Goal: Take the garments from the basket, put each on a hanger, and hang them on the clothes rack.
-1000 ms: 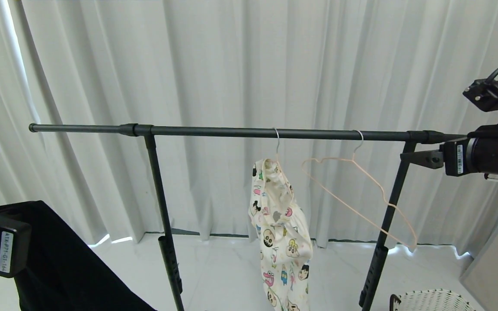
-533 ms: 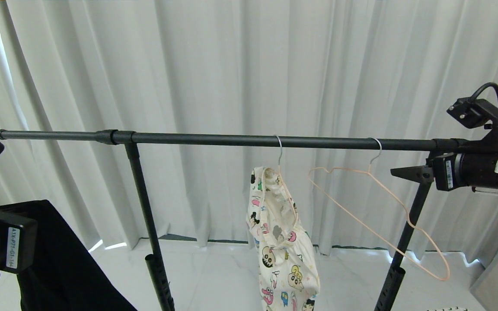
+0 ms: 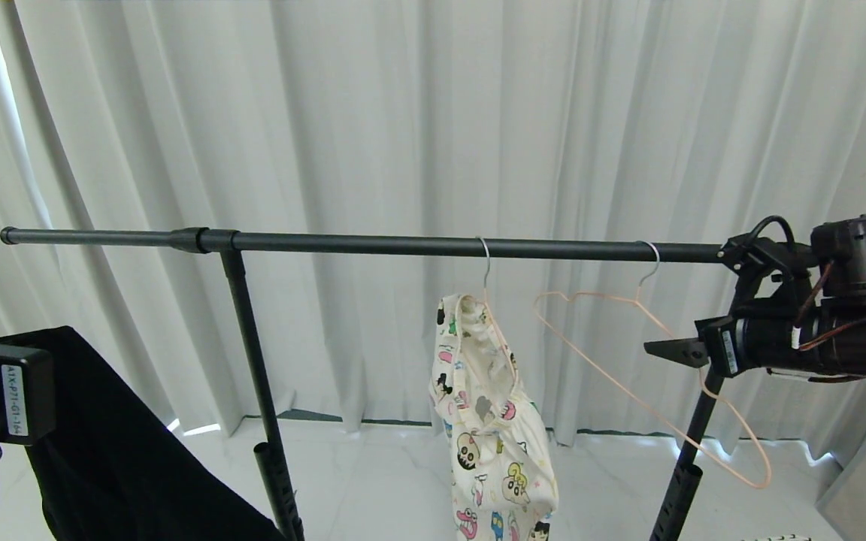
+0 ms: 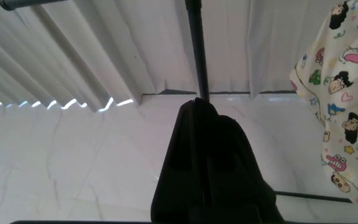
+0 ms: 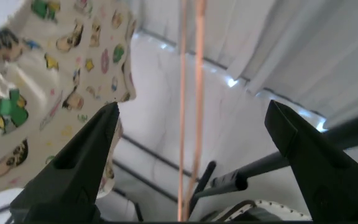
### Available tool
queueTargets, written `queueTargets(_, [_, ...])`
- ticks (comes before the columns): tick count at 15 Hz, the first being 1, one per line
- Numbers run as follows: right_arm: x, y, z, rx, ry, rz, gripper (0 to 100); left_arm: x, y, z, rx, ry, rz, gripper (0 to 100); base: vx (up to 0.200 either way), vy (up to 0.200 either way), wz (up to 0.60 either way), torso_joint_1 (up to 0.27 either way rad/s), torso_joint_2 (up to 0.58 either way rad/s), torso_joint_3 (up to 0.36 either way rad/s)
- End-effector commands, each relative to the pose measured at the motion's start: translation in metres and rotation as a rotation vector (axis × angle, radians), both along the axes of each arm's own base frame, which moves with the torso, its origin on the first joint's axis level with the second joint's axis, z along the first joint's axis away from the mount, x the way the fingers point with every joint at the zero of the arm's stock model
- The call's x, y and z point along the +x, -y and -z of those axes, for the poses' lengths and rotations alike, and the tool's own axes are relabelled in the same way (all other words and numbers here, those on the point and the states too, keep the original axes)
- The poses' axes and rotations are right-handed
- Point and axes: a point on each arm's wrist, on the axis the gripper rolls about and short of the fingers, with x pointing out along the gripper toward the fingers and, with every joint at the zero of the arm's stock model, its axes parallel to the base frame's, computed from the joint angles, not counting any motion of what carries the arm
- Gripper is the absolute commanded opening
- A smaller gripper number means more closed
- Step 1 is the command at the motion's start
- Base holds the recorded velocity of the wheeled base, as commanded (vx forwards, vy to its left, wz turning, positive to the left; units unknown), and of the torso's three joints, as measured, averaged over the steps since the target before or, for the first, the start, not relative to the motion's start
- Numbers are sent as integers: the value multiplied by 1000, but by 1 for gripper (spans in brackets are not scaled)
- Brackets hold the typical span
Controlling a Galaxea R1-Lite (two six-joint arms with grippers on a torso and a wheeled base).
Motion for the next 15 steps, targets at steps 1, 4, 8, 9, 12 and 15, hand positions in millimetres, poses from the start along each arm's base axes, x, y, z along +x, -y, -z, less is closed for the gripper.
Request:
queueTargets(1, [14, -3, 24, -30, -72, -14, 100, 0, -1, 1, -13, 1, -16, 0, 0, 0, 0, 0, 0, 0])
queueTargets(4, [18, -4, 32, -41, -96, -14, 100, 0, -1, 1, -14, 0, -18, 0, 0, 0, 0, 0, 0, 0])
queueTargets(8, [21, -1, 37, -39, -116, -3, 100, 0, -1, 3, -9, -7, -17, 0, 0, 0, 0, 0, 0, 0])
queueTargets(9, [21, 0, 38, -39, -120, -1, 100, 0, -1, 4, -8, -12, -17, 0, 0, 0, 0, 0, 0, 0])
queueTargets(12, [21, 0, 40, -40, -128, -3, 100, -1, -1, 7, -5, -19, -16, 0, 0, 0, 0, 0, 0, 0])
queueTargets(15, [22, 0, 41, -39, -130, -4, 0, 0, -1, 7, -4, -22, -16, 0, 0, 0, 0, 0, 0, 0])
